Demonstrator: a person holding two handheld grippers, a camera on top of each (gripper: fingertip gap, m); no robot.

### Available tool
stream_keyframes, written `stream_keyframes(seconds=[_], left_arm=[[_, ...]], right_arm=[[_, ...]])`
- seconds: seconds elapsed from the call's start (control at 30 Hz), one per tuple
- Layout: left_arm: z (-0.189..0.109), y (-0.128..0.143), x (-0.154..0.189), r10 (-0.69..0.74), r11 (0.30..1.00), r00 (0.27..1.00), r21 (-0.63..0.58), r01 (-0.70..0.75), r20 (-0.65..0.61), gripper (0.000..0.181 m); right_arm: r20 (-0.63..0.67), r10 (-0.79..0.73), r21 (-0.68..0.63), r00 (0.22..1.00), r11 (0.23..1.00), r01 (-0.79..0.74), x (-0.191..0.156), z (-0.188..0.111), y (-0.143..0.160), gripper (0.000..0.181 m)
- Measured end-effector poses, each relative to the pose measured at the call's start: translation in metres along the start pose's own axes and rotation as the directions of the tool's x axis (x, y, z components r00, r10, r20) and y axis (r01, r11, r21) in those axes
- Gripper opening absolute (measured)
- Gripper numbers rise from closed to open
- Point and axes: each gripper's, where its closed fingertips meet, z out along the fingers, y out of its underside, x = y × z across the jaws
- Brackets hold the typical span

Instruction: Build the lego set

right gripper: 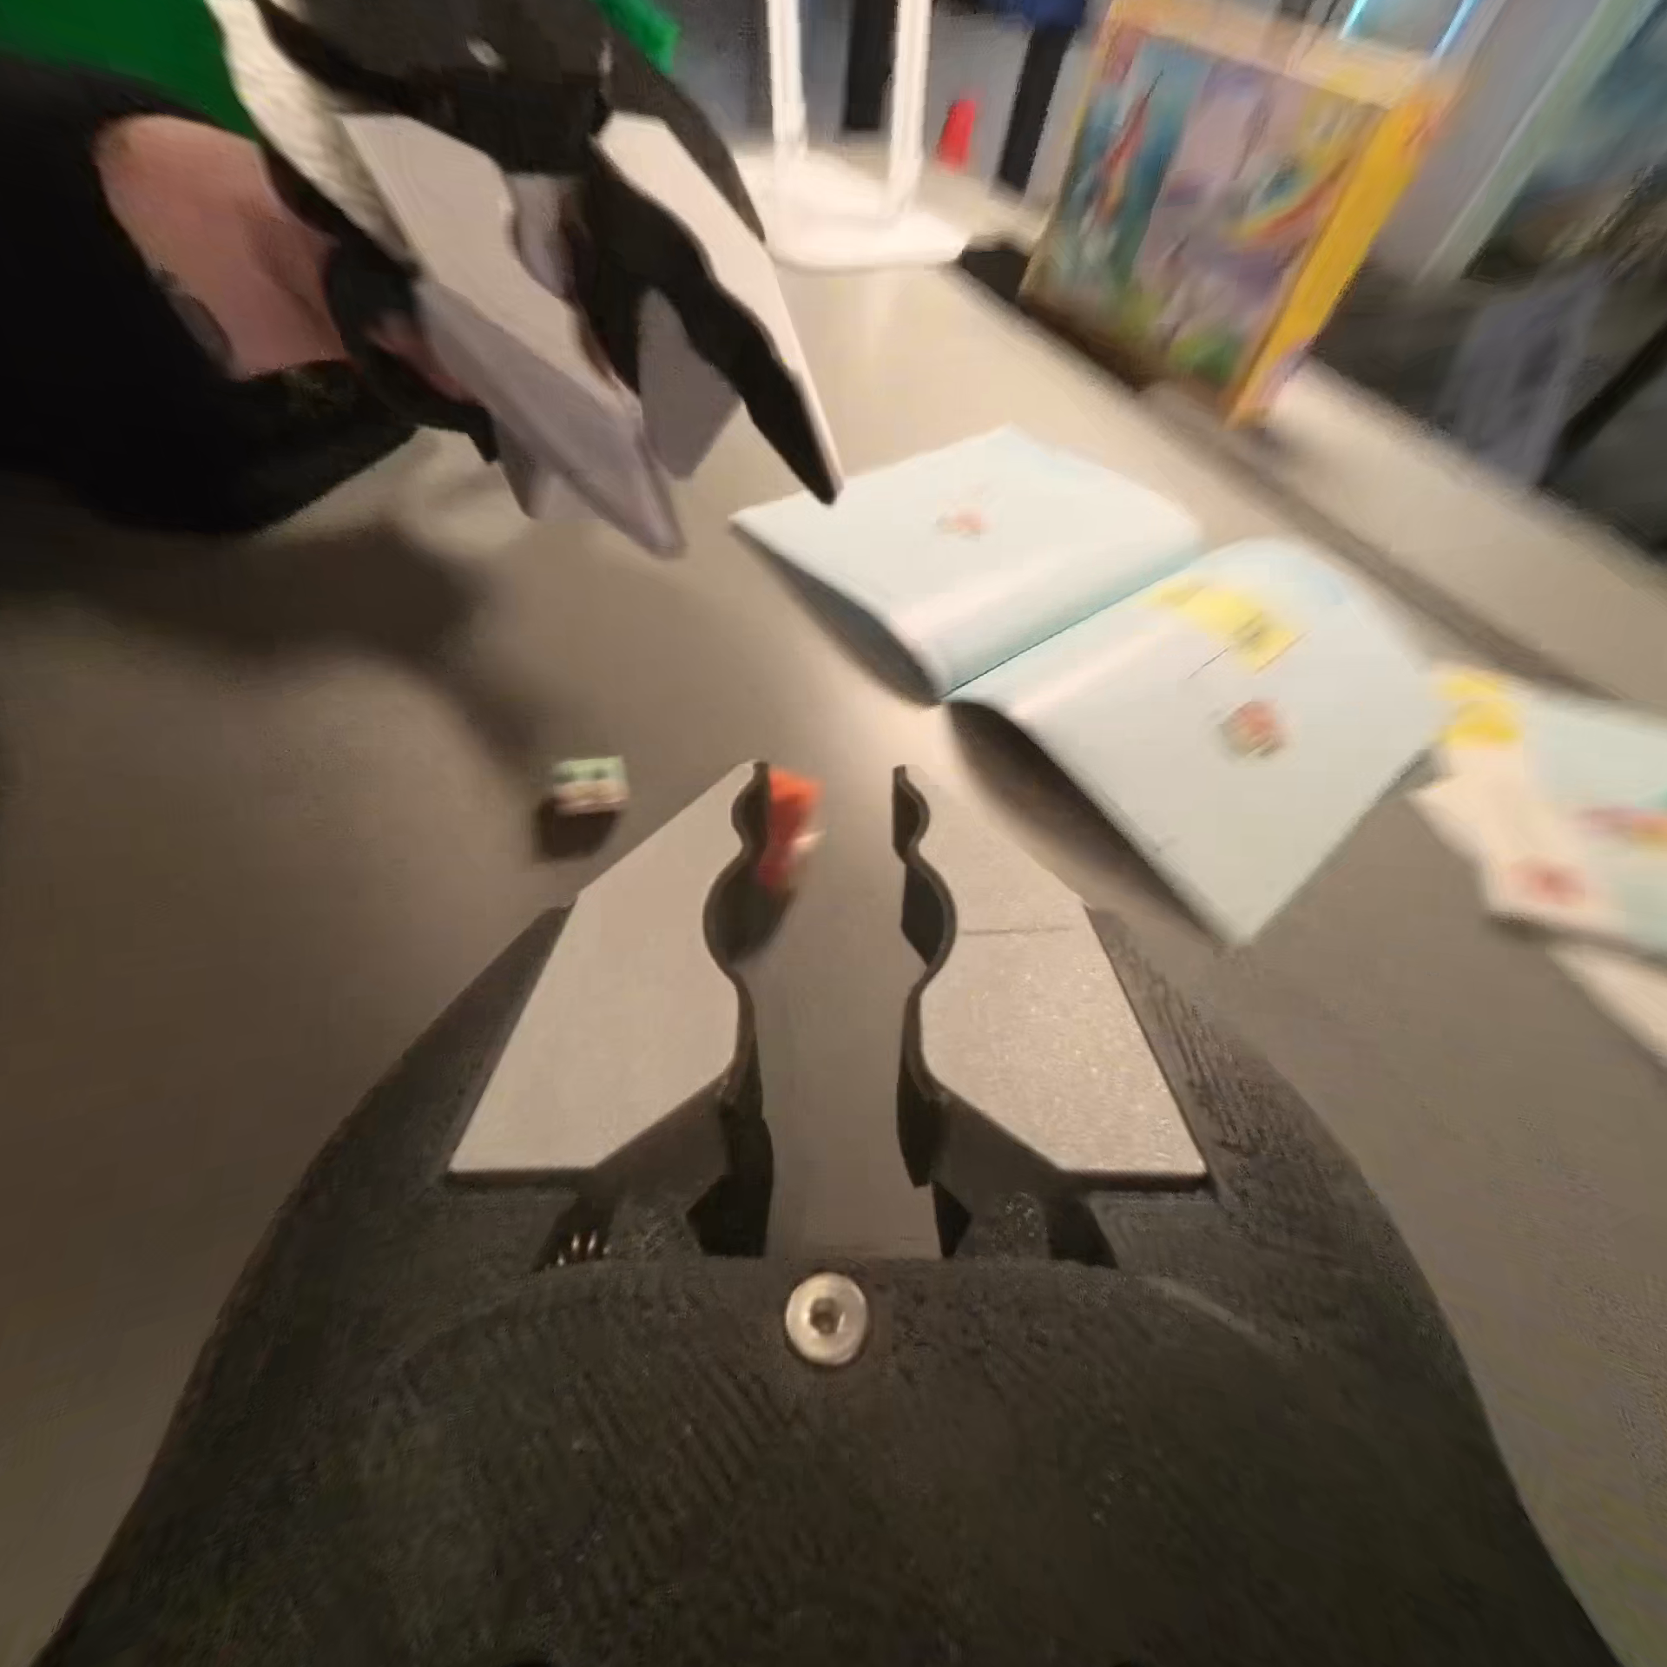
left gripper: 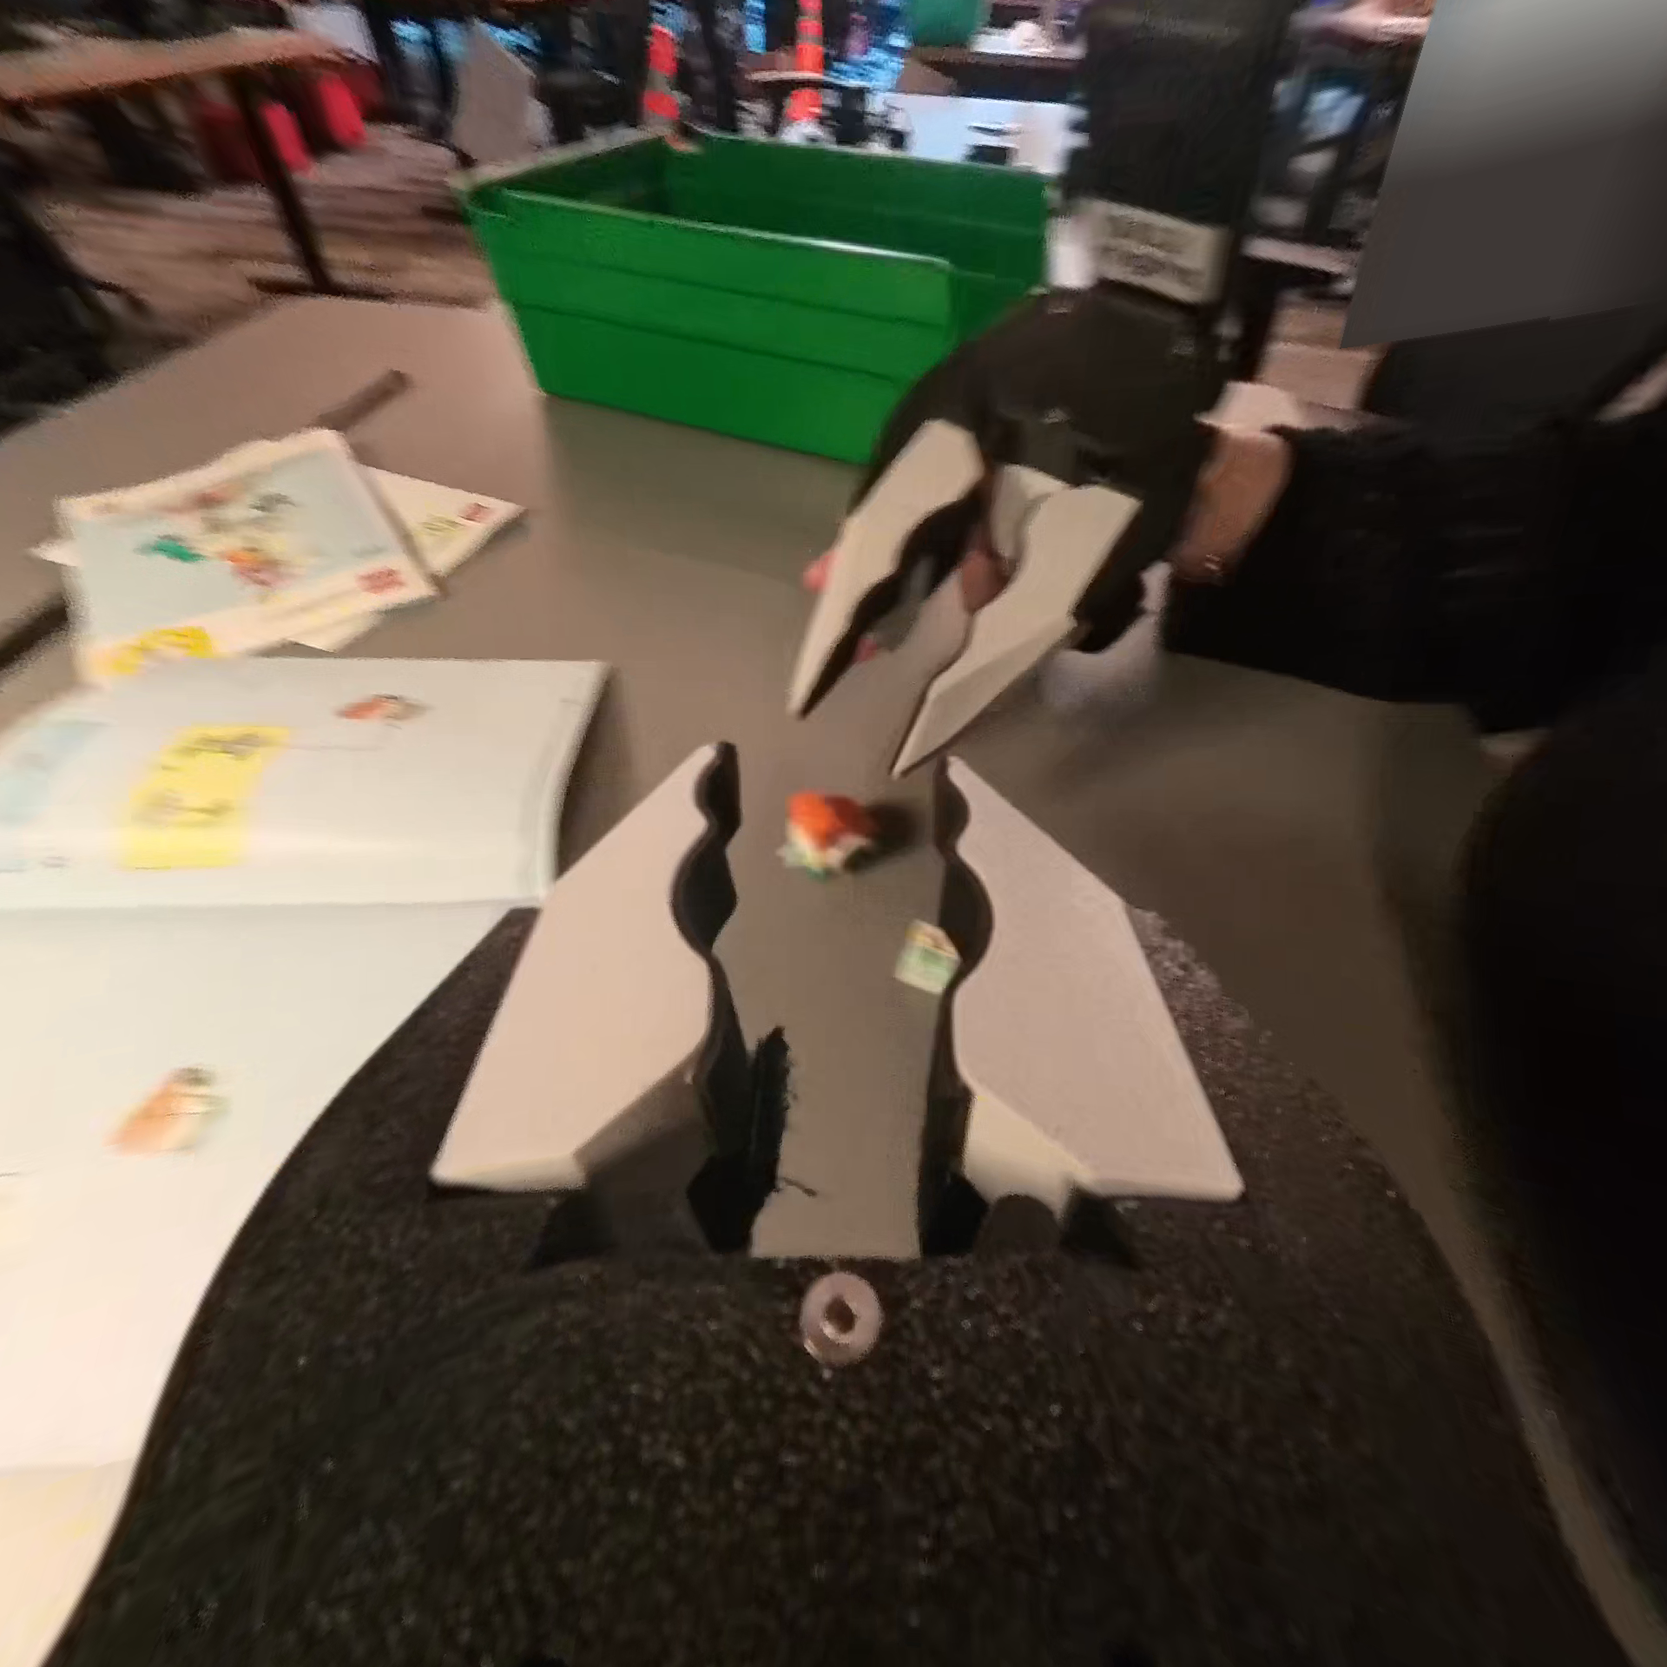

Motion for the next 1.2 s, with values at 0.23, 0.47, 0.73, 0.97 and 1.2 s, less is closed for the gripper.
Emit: stream_keyframes(seconds=[0.23, 0.47, 0.73, 0.97, 1.2], left_arm=[[0.001, 0.048, 0.028, 0.005, 0.981, 0.995, -0.193, -0.023, -0.097, 0.052], [0.006, 0.062, 0.025, -0.006, 0.972, 0.992, -0.234, -0.024, -0.127, 0.043], [0.010, 0.059, 0.029, -0.010, 0.973, 0.976, -0.225, -0.040, -0.217, 0.042], [0.006, 0.052, 0.025, -0.074, 0.982, 0.971, -0.189, 0.031, -0.226, 0.045], [0.007, 0.059, 0.028, -0.041, 0.973, 0.973, -0.229, -0.013, -0.228, 0.046]], right_arm=[[-0.060, 0.114, -0.183, 0.992, 0.975, -0.123, -0.009, 0.018, 0.023, 0.041], [-0.090, 0.068, -0.221, 0.994, 0.971, -0.087, -0.008, 0.024, 0.026, 0.027], [0.211, 0.535, 0.054, 0.818, 0.829, -0.557, -0.010, 0.007, -0.014, 0.022], [0.595, 0.717, 0.039, 0.364, 0.426, -0.904, -0.002, -0.014, -0.043, 0.022], [0.668, 0.704, -0.037, 0.242, 0.356, -0.934, -0.007, -0.017, -0.047, 0.022]])
